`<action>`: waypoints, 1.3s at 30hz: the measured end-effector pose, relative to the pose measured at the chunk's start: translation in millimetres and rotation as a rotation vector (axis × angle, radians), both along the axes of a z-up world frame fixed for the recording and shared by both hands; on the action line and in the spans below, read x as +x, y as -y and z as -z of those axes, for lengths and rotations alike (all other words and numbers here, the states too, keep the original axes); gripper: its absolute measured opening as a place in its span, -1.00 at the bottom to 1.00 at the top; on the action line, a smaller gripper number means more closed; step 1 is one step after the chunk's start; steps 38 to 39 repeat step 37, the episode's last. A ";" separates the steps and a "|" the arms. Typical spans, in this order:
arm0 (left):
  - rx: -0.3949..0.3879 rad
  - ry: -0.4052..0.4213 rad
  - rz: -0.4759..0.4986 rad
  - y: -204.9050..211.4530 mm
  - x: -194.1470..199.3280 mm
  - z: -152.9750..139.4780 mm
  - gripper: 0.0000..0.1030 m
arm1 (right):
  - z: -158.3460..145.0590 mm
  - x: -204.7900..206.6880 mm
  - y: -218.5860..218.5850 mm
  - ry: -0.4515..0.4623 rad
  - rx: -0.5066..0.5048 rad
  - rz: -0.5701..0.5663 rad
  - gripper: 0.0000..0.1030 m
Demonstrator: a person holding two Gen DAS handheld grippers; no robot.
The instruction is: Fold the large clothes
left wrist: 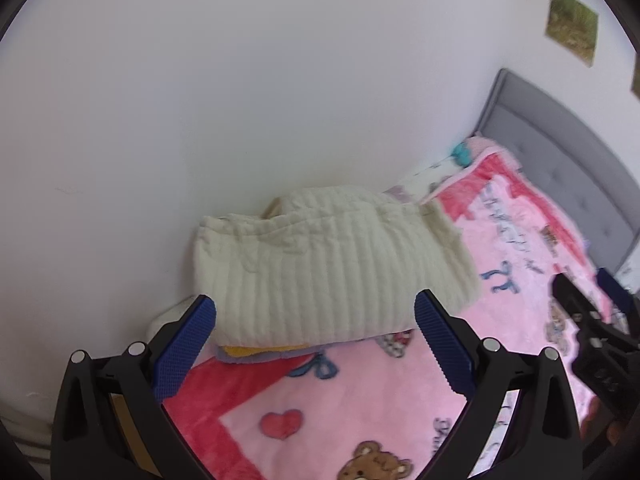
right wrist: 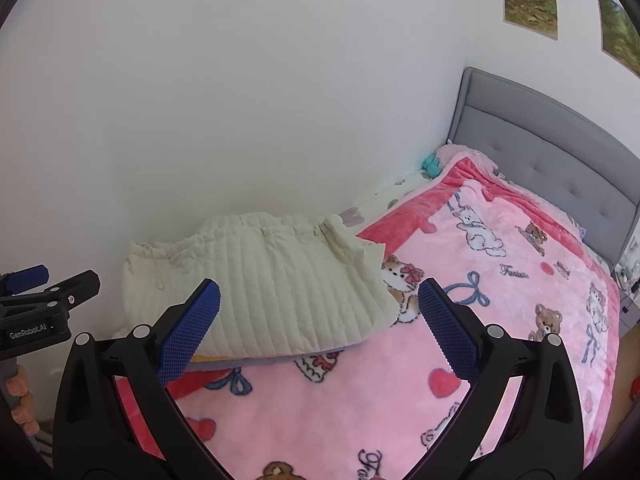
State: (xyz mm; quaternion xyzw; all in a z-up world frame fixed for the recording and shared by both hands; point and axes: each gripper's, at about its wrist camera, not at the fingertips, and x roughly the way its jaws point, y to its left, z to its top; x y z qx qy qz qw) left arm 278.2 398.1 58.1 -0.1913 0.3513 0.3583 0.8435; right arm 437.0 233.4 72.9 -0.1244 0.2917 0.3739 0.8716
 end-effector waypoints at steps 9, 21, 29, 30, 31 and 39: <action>0.017 0.011 -0.025 -1.5 -3.1 -6.3 0.90 | -3.8 -1.7 0.7 0.004 0.002 -0.009 0.85; 0.027 0.006 -0.036 0.1 -9.7 -12.9 0.90 | -6.1 -6.1 -2.1 -0.001 0.004 -0.023 0.85; 0.035 0.006 -0.037 3.0 -13.5 -14.7 0.90 | -8.1 -8.0 -3.0 -0.002 0.009 -0.026 0.85; 0.035 0.008 -0.035 2.9 -12.7 -14.8 0.90 | -8.4 -7.9 -3.0 0.000 0.010 -0.024 0.85; 0.036 0.007 -0.035 2.3 -12.0 -14.8 0.90 | -8.6 -8.3 -3.1 0.001 0.009 -0.024 0.85; 0.035 0.008 -0.038 2.0 -13.0 -14.5 0.90 | -9.0 -9.7 -4.3 -0.001 0.009 -0.029 0.85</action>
